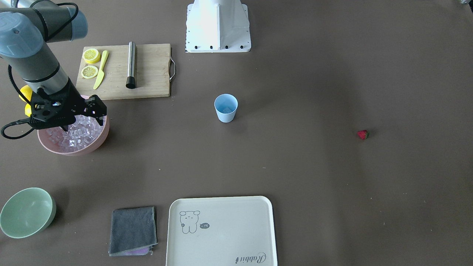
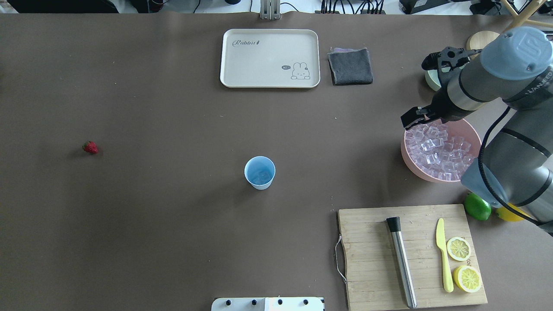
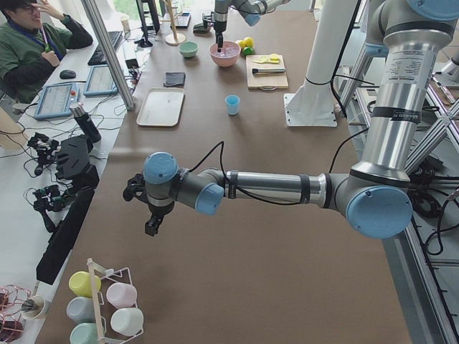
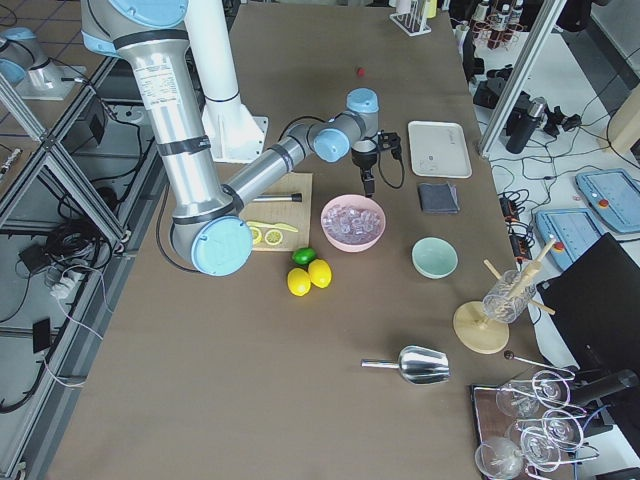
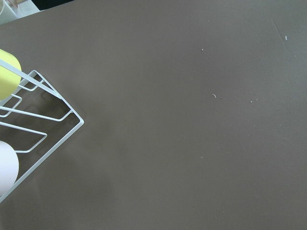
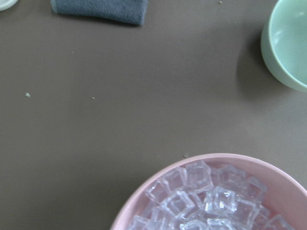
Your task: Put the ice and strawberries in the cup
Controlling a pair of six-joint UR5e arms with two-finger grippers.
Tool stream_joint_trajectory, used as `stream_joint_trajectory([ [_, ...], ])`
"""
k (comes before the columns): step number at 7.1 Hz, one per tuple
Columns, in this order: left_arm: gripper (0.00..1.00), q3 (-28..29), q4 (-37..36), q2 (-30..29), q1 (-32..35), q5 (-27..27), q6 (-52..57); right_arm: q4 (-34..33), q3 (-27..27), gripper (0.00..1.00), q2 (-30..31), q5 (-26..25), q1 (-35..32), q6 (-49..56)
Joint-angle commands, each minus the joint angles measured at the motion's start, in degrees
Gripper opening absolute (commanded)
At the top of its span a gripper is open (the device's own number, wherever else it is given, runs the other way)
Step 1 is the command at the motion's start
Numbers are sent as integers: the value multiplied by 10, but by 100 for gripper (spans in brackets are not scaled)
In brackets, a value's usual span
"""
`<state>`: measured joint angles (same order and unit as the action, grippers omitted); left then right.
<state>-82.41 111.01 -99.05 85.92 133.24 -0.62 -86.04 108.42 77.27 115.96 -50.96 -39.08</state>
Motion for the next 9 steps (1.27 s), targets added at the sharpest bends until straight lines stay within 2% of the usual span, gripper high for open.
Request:
stream_joint_trajectory([
  [1, 98, 1, 0, 0, 0, 0, 0, 3, 6, 100, 37, 21, -12, 22],
  [9, 98, 9, 0, -11, -7, 0, 0, 6, -23, 100, 35, 20, 29, 19],
])
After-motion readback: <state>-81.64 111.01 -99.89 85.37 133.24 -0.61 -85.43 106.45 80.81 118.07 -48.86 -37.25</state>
